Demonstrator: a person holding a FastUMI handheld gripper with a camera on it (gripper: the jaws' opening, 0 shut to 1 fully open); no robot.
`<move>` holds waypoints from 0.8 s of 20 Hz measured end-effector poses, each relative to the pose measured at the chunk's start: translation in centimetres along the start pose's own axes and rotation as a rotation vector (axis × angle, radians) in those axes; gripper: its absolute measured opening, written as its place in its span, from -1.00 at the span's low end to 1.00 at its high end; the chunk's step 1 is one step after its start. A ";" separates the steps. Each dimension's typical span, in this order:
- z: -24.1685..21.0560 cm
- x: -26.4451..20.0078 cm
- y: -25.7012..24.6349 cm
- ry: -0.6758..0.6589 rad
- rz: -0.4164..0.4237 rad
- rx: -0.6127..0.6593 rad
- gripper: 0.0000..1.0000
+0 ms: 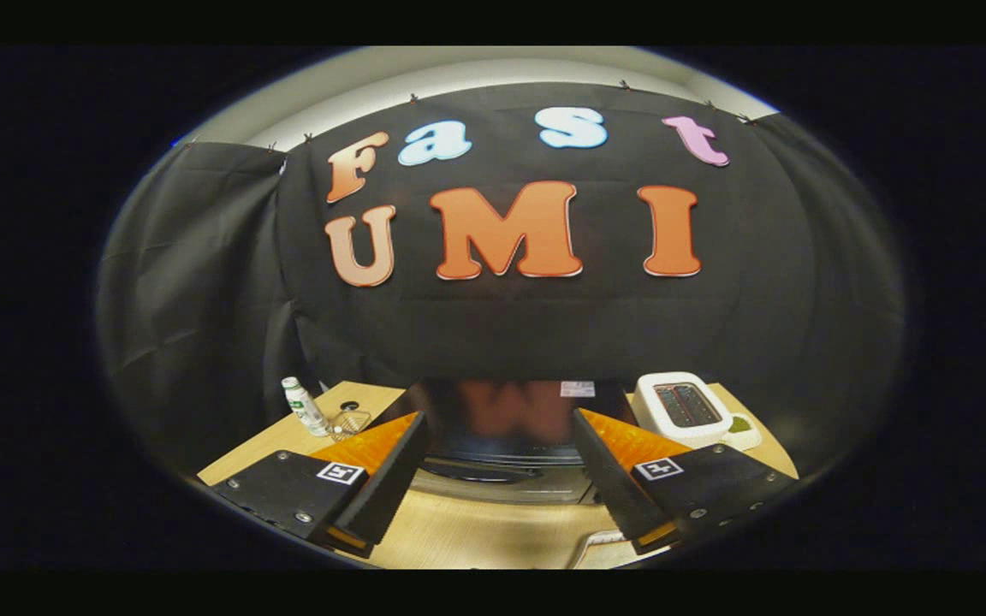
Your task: Open the toaster oven, put the food inside, and close the toaster oven door.
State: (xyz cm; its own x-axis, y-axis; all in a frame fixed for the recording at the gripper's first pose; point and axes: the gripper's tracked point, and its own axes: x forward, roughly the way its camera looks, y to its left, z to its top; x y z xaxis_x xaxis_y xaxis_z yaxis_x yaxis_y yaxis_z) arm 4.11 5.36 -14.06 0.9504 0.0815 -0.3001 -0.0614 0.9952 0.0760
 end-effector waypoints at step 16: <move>-8.0 6.6 1.6 0.123 -0.074 -0.061 0.88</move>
State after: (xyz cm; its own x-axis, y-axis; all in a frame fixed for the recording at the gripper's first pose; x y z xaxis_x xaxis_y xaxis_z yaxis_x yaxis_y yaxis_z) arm 7.85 7.96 -23.52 0.9089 0.0100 -0.4169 -0.0142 0.9999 -0.0070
